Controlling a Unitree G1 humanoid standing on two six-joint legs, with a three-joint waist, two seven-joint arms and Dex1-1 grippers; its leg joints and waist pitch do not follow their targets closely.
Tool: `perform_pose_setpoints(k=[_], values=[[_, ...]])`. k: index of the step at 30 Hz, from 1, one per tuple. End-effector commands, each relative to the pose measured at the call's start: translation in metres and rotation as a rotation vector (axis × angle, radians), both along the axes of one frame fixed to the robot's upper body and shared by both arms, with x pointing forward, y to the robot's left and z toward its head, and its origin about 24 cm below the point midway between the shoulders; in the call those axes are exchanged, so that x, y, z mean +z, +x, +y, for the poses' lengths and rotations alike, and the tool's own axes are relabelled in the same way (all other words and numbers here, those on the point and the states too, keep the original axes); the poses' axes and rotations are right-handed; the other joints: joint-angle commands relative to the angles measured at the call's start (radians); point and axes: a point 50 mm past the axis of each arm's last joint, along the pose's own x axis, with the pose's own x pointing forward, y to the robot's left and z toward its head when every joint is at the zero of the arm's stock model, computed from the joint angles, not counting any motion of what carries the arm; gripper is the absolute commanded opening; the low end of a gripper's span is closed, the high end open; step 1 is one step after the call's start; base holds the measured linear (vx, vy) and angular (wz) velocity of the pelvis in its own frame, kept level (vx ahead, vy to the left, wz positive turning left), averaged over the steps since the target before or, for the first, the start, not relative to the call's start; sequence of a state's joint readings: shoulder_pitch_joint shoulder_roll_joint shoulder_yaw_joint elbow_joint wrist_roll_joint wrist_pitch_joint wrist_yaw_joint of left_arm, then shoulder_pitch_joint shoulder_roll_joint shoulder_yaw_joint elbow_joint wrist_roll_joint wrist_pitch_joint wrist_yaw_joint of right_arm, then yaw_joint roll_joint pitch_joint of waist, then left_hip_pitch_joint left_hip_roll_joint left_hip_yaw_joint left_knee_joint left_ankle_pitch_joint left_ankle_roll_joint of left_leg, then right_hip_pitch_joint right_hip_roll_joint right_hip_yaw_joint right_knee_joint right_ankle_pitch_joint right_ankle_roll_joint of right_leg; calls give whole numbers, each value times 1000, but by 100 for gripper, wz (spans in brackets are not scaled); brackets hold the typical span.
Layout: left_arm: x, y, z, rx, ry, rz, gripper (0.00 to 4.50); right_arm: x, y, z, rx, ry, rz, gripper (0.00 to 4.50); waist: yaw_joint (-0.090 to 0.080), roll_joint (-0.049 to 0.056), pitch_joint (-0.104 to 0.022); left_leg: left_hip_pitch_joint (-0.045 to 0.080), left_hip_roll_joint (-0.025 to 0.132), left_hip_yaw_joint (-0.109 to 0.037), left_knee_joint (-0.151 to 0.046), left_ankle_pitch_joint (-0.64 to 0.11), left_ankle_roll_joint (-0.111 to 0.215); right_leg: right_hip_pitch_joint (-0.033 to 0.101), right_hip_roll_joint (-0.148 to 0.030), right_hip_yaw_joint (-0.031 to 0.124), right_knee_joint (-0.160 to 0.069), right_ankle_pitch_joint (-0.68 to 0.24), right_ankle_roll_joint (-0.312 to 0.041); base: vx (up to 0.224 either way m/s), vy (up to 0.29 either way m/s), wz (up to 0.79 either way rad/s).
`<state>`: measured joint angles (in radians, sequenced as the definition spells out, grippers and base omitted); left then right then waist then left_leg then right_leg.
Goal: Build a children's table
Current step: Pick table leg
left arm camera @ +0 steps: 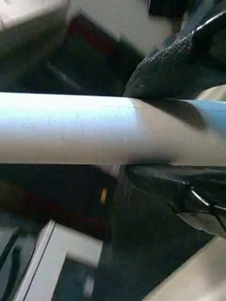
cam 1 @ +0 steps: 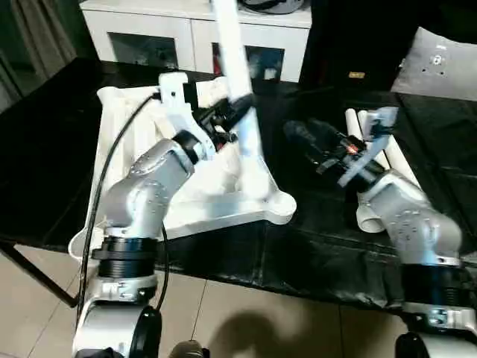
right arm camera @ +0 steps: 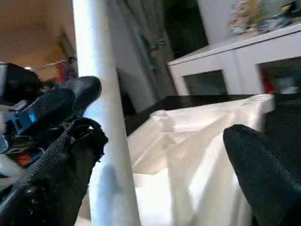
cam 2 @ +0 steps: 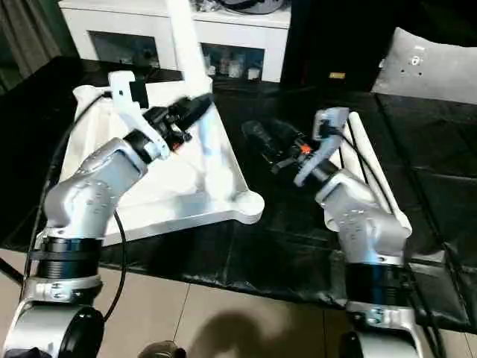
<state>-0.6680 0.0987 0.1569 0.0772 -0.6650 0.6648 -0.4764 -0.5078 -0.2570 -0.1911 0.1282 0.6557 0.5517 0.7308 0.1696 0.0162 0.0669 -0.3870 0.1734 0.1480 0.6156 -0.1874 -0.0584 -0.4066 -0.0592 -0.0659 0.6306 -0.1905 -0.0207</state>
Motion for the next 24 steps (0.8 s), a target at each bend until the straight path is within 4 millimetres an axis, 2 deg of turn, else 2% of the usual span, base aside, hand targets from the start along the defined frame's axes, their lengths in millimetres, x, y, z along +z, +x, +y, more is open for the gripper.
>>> perform_pose_setpoints(k=[1, 10, 16, 19, 24], values=[[11, -8, -3, -88, -33, -47, 179, 4, -5, 0, 65, 9, -18, 450, 3, -4, -81, 11, 48, -8, -69, -111, 24, 58, -88, 49, -71, -146, -200, 0, 0, 0], [21, -26, -6, -305, 5, -137, 179, 4, -21, 6, 271, -52, -43, 450, 7, -8, -78, 10, 48, -8, -72, -114, 17, 58, -88, 50, -77, -208, -169, 0, 0, 0], [22, -35, -10, -390, 79, -198, 179, -3, -34, 15, 420, -157, -38, 450, 7, -8, -78, 9, 49, -9, -72, -109, 19, 58, -87, 50, -76, -201, -162, 0, 0, 0], [20, -38, -13, -418, 91, -208, 179, -9, -38, 22, 474, -171, -19, 412, 7, -8, -77, 8, 49, -9, -73, -119, 17, 57, -88, 50, -79, -223, -161, 0, 0, 0], [21, -44, -16, -457, 70, -224, 179, -16, -43, 27, 514, -185, -3, 374, 7, -10, -78, 8, 50, -9, -72, -116, 12, 58, -89, 51, -79, -235, -161, 0, 0, 0]])
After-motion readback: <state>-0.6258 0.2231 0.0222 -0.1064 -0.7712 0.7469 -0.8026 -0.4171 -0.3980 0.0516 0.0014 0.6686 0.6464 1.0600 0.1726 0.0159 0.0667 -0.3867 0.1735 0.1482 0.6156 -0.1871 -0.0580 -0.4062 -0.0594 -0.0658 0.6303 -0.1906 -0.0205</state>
